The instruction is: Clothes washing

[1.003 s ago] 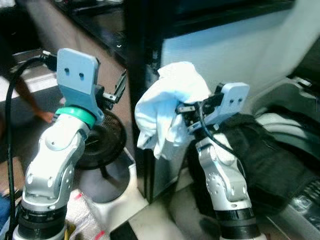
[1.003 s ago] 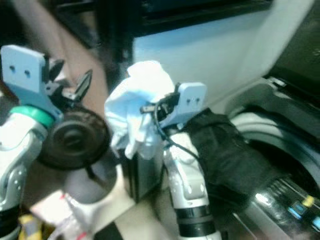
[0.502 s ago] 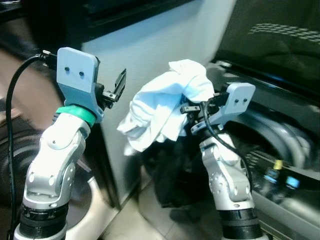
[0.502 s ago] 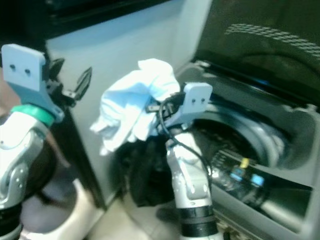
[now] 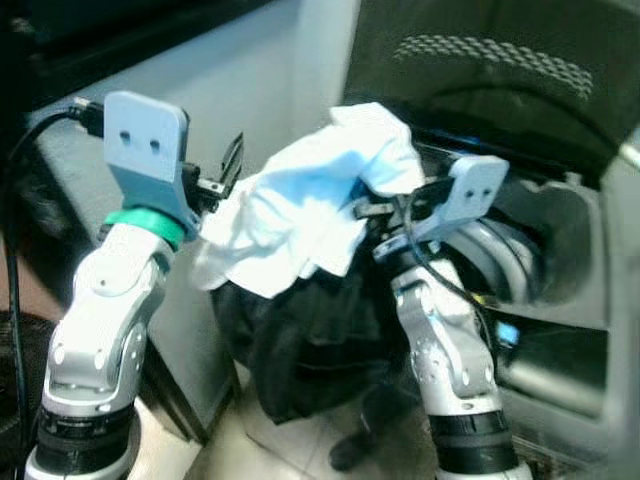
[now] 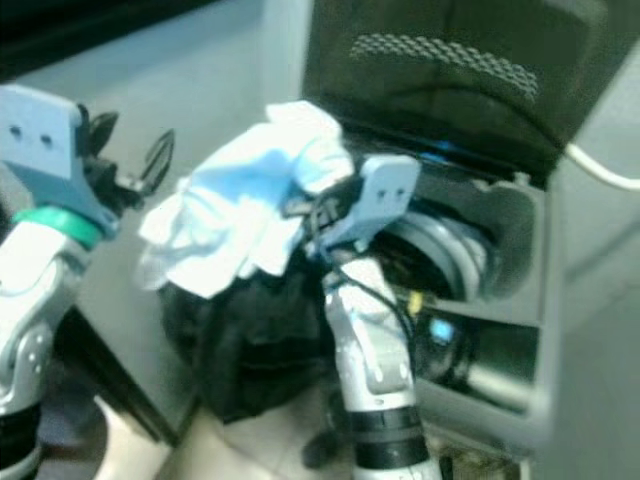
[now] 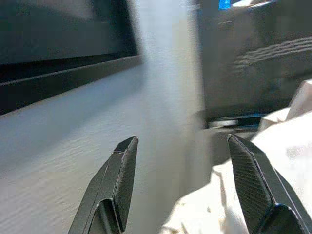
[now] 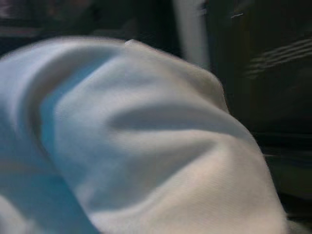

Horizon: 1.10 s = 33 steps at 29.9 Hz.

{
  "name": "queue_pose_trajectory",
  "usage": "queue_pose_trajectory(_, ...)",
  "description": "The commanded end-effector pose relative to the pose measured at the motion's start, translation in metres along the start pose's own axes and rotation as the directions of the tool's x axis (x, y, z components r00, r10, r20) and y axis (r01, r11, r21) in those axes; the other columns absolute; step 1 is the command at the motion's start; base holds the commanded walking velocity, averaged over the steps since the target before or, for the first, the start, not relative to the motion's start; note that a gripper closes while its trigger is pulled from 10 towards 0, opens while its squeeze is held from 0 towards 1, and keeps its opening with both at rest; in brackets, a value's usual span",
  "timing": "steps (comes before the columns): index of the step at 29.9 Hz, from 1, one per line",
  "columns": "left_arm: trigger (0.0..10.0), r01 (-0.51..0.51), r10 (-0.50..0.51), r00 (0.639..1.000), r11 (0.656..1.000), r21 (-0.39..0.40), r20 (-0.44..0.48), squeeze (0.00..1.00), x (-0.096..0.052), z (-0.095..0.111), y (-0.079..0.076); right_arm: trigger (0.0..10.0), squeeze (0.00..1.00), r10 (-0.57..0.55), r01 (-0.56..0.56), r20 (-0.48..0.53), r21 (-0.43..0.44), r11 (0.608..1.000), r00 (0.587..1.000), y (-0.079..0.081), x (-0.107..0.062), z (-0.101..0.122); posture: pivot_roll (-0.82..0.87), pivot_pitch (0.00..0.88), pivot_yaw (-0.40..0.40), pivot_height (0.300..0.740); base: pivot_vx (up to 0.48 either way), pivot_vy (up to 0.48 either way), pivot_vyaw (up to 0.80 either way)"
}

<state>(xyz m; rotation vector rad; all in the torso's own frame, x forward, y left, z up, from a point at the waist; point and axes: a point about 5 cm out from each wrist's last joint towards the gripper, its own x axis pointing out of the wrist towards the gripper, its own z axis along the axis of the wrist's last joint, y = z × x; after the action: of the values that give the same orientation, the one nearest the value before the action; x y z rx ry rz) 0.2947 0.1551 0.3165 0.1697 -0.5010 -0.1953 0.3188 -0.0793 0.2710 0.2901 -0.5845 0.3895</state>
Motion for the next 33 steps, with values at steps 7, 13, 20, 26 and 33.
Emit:
queue_pose_trajectory(7, 10.0, -0.006, 0.006, 1.000, 1.000, -0.007, -0.004, 0.00, 0.0002, -0.0022, -0.0003, 10.0, 0.00, -0.024, 0.024, 0.019, -0.002, 1.000, 1.000, -0.0050, -0.0019, 0.0027, 0.08, 0.063, 0.032, 0.740, 0.000, 0.303, -0.57)
queue_pose_trajectory(13, 10.0, -0.008, 0.008, 1.000, 1.000, -0.007, -0.002, 0.00, 0.0000, -0.0021, -0.0004, 10.0, 0.00, -0.027, 0.027, 0.014, -0.013, 1.000, 1.000, -0.0055, -0.0019, 0.0012, 0.08, 0.064, 0.032, 0.740, 0.000, 0.480, 0.00)
queue_pose_trajectory(20, 10.0, -0.002, 0.002, 1.000, 1.000, 0.009, 0.000, 0.00, -0.0006, -0.0022, -0.0010, 10.0, 0.00, -0.028, 0.029, 0.010, -0.016, 0.999, 1.000, -0.0057, -0.0023, 0.0006, 0.08, 0.067, 0.033, 0.740, 0.000, 0.137, 0.00)
queue_pose_trajectory(26, 10.0, 0.003, -0.003, 1.000, 1.000, 0.007, -0.010, 0.00, -0.0009, -0.0042, -0.0021, 10.0, 0.00, -0.029, 0.029, 0.007, -0.024, 0.999, 1.000, -0.0060, -0.0032, 0.0001, 0.08, 0.072, 0.034, 0.740, 0.000, 0.000, 0.00)
queue_pose_trajectory(33, 10.0, 0.005, -0.005, 1.000, 1.000, 0.006, -0.015, 0.00, -0.0011, -0.0053, -0.0021, 10.0, 0.00, -0.030, 0.030, 0.004, -0.030, 0.999, 1.000, -0.0057, -0.0038, -0.0009, 0.08, 0.075, 0.035, 0.740, 0.000, 0.000, 0.00)
